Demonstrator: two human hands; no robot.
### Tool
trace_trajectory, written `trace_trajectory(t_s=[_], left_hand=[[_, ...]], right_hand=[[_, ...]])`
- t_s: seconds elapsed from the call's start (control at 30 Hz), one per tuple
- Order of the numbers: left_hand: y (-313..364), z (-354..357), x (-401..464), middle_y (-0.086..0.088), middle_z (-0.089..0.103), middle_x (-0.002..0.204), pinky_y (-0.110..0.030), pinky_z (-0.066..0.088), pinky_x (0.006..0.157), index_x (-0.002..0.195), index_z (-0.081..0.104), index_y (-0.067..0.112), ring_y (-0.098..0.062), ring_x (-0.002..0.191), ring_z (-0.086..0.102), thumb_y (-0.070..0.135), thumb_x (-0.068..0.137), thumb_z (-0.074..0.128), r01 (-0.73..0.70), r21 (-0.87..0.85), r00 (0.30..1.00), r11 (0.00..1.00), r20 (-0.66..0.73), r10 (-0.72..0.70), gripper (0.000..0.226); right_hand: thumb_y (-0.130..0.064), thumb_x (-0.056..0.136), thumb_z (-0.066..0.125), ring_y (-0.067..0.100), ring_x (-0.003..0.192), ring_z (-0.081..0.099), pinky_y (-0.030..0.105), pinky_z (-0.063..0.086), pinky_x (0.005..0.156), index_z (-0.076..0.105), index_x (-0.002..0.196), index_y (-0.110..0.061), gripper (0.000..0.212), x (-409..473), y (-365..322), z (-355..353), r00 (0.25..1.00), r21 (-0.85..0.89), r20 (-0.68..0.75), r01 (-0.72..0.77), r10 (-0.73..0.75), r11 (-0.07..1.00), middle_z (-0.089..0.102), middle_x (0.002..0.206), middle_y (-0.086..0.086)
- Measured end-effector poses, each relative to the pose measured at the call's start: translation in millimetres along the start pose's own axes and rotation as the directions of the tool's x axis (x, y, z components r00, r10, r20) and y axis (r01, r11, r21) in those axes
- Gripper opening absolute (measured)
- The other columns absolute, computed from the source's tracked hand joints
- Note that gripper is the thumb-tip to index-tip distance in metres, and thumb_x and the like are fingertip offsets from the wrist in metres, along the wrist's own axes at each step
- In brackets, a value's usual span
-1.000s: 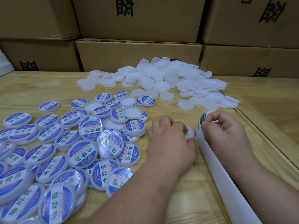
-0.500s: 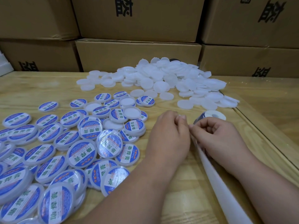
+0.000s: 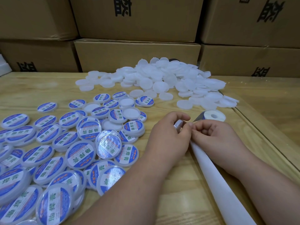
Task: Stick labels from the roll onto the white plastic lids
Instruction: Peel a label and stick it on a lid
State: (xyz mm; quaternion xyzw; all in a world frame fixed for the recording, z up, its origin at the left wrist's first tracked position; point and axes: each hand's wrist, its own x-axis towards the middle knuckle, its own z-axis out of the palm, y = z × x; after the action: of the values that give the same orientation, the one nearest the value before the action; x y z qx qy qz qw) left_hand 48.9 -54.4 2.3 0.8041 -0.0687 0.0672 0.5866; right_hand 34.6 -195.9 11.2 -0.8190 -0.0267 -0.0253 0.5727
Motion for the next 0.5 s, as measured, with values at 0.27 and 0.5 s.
trace_trajectory(t_s=[0.27,0.5], left_hand=[[-1.1,-0.1,2.1,0.021,0.066,0.085,-0.003,0.041,0.060,0.096,0.066,0.037,0.013,0.084,0.057,0.031,0.091,0.067,0.003,0.016,1.000,1.000,-0.029,-0.003,0.008],[-1.0,0.9,2.5,0.020,0.065,0.081,-0.005,0.040,0.056,0.093,0.066,0.034,0.010,0.075,0.058,0.031,0.091,0.068,0.004,0.019,0.999,1.000,-0.034,-0.003,0.004]], right_hand=[[-0.016,0.095,0.066,0.030,0.076,0.064,0.040,0.050,0.074,0.076,0.086,-0.010,0.014,1.9,3.8,-0.4,1.000,0.006,-0.006,0.026,-0.026,1.000,0.074,0.088,0.022],[-0.017,0.094,0.067,0.019,0.070,0.060,0.034,0.045,0.068,0.074,0.083,-0.020,0.014,3.6,7.5,1.2,0.999,0.035,-0.048,0.012,-0.010,0.999,0.073,0.083,0.020]])
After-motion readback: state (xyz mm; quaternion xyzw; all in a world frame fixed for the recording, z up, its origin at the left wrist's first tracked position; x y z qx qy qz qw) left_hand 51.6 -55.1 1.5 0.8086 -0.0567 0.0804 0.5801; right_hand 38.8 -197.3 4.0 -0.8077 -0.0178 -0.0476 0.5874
